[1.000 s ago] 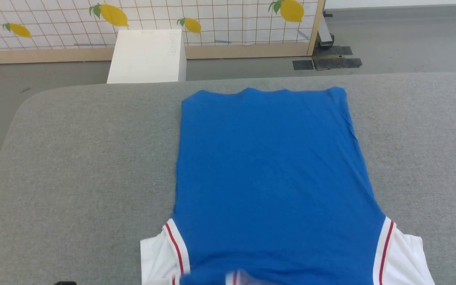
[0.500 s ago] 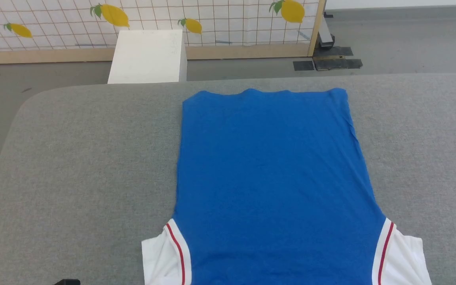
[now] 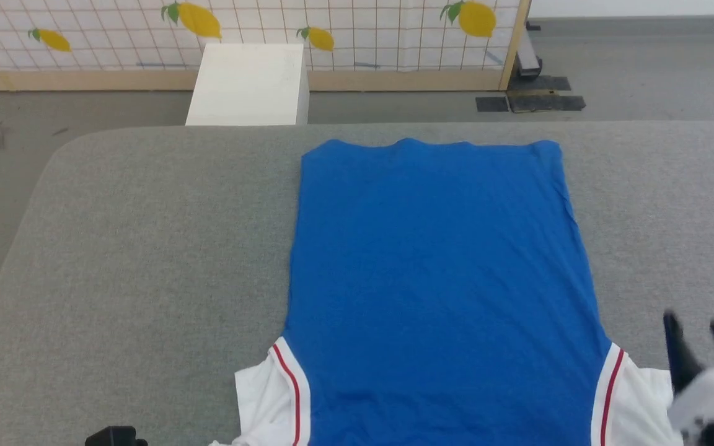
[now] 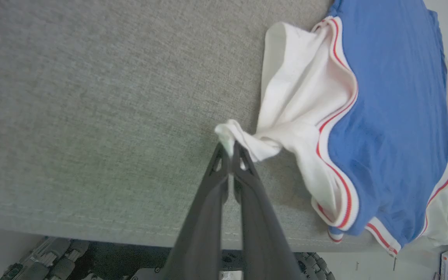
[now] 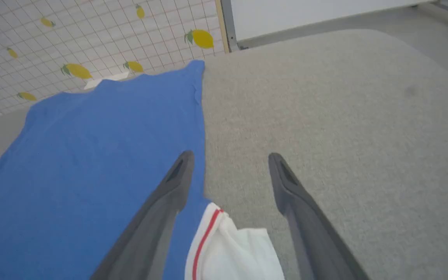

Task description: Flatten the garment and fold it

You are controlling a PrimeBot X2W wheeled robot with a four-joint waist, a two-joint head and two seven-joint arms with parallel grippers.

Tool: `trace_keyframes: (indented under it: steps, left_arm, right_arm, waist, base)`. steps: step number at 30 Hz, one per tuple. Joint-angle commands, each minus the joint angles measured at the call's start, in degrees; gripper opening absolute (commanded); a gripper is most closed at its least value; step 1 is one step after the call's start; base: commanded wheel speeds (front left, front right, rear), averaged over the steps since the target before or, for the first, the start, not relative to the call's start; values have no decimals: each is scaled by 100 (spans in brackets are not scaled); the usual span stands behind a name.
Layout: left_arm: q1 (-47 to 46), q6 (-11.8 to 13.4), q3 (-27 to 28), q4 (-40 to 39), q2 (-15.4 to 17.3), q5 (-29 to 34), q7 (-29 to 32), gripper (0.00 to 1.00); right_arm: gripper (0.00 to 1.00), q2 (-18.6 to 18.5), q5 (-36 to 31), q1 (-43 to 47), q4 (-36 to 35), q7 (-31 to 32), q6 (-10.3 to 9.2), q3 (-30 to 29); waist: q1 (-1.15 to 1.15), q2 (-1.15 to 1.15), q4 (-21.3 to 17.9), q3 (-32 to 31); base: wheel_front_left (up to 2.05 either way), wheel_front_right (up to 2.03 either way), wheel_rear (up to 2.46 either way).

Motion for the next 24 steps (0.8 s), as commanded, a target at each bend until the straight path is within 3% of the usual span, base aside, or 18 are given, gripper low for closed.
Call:
trace_keyframes:
  steps: [1, 6, 11, 17, 24]
  left_arm:
    - [-40, -30, -13, -47, 9, 48, 14, 0]
    - [-256, -40, -41, -179, 18, 78, 15, 0]
    - [-460, -66, -19, -310, 34, 88, -29, 0]
    - [-767, -107, -9, -456, 40, 100, -78, 0]
    - [-1175, -204, -25, -464, 30, 123, -169, 0]
  right_arm:
    - [100, 3, -66, -330, -14, -259, -8, 66]
    - [100, -150, -105, -1473, 633, -1079, -8, 367]
    - [100, -482, -121, -2684, 1595, -1289, -8, 520]
    - [100, -886, -366, -4297, 2676, -977, -8, 472]
    - [100, -1135, -788, -5741, 3609, -61, -8, 325]
  waist:
    - [0, 31, 66, 112]
    - [0, 31, 213, 486]
    - [0, 31, 351, 981]
    - [0, 31, 548, 1707]
    - [0, 31, 761, 2463]
  base:
    - [0, 0, 0]
    - [0, 0, 0]
    - [0, 0, 0]
    - [0, 0, 0]
    - [0, 0, 0]
